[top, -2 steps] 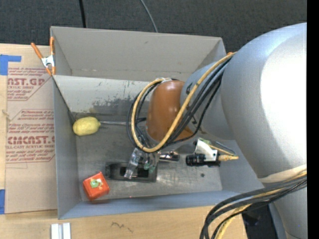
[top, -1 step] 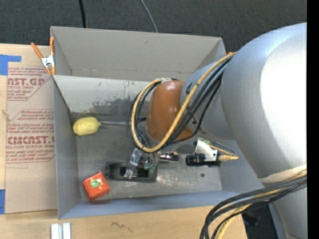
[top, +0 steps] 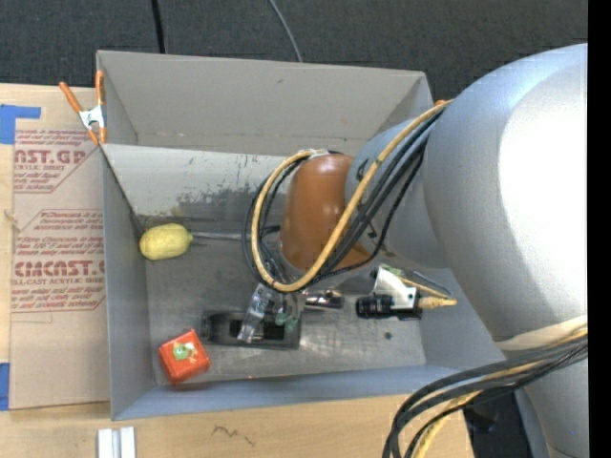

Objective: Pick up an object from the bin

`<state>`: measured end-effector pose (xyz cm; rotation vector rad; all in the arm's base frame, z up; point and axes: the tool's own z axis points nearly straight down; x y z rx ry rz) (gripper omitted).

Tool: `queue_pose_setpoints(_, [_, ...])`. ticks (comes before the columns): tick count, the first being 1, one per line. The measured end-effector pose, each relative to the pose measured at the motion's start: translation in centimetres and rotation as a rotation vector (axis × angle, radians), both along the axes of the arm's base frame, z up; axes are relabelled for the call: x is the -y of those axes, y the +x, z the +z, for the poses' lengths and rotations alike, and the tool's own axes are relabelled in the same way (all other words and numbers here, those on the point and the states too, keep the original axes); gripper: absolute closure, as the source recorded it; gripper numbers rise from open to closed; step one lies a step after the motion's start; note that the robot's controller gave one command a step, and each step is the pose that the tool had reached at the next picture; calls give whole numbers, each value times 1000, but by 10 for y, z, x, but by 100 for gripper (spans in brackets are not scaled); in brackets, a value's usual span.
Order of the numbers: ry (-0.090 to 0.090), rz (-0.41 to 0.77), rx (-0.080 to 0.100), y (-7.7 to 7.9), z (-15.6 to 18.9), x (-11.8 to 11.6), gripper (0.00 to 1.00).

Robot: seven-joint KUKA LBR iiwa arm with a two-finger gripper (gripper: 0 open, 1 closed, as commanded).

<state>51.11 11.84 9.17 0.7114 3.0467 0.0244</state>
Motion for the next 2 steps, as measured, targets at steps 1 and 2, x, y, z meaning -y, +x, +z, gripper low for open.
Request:
queue_pose_setpoints(1, [0, 0, 0, 0, 0, 0, 100])
queue_pose_setpoints(2, [0, 0, 0, 0, 0, 0, 100])
